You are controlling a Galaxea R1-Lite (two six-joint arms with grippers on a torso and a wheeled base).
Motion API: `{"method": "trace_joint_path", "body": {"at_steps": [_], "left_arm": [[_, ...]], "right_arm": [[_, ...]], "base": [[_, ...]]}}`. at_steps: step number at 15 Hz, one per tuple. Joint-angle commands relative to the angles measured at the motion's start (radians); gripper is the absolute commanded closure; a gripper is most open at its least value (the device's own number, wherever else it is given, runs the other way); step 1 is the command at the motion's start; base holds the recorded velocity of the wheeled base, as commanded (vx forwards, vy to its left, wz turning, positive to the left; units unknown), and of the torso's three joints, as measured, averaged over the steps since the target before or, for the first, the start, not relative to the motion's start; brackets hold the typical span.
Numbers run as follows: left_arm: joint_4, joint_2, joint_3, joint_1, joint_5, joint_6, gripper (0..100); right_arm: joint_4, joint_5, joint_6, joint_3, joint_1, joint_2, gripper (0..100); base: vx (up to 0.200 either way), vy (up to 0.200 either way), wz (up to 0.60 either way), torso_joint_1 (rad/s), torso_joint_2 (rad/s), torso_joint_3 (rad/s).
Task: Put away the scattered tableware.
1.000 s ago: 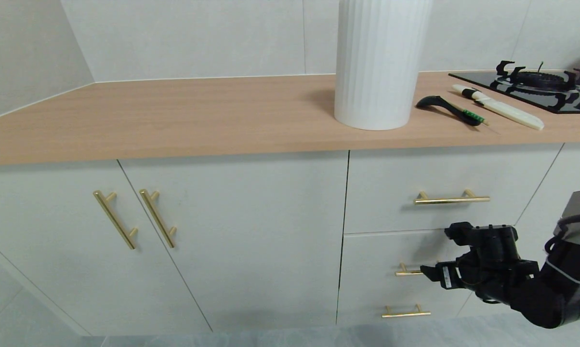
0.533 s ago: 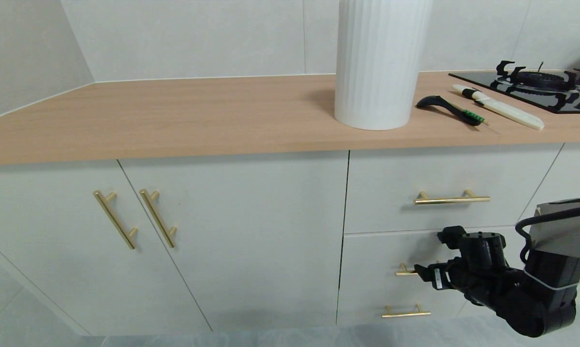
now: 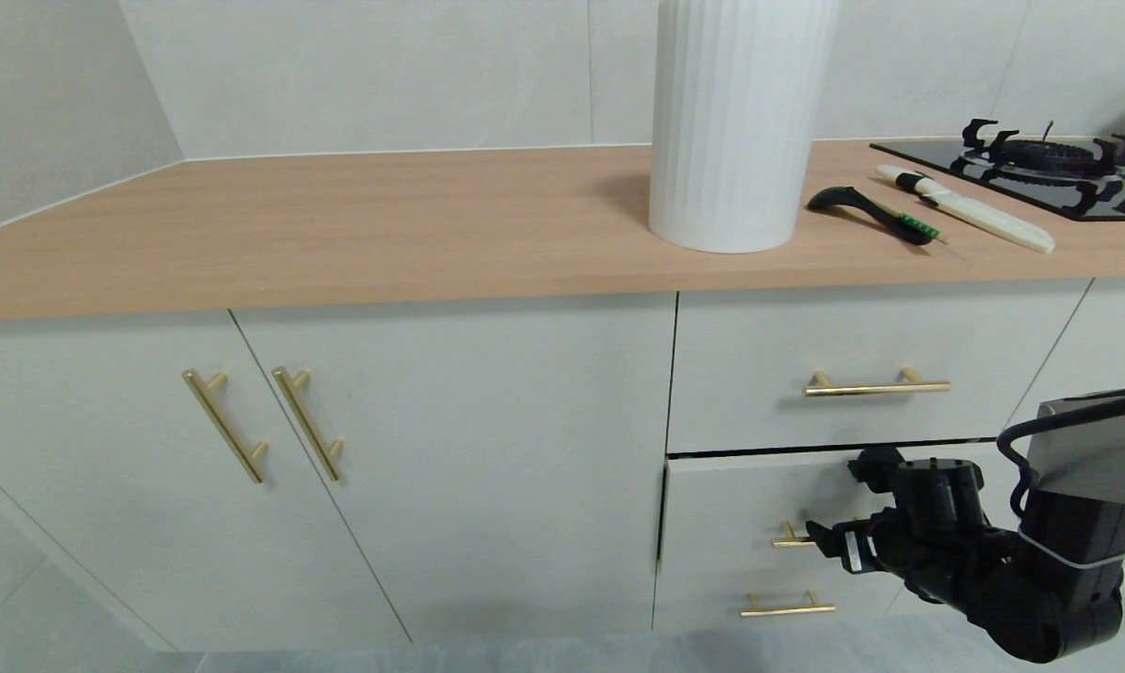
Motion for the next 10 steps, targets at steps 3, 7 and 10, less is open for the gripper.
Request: {"method": "trace_joint_path", "body": {"at_steps": [3, 7, 10], "left_arm": [[0.0, 0.001, 0.0, 0.001, 0.002, 0.0, 0], [0.0, 0.001, 0.0, 0.001, 0.001, 0.0, 0], [0.0, 0.001, 0.0, 0.001, 0.001, 0.0, 0]], "right_arm": [[0.265, 0.041, -0.006, 0.036, 0.002, -0.262, 0], [0.87, 0.123, -0.012, -0.087, 0.029, -0.67, 0], [1.018, 0.112, -0.009, -0.145, 0.071, -0.842, 0]], "base": [[0.0, 0.0, 0.0, 0.0, 0.0, 0.0], [0.0, 0.0, 0.0, 0.0, 0.0, 0.0], [0.0, 0.0, 0.0, 0.0, 0.0, 0.0]]}}
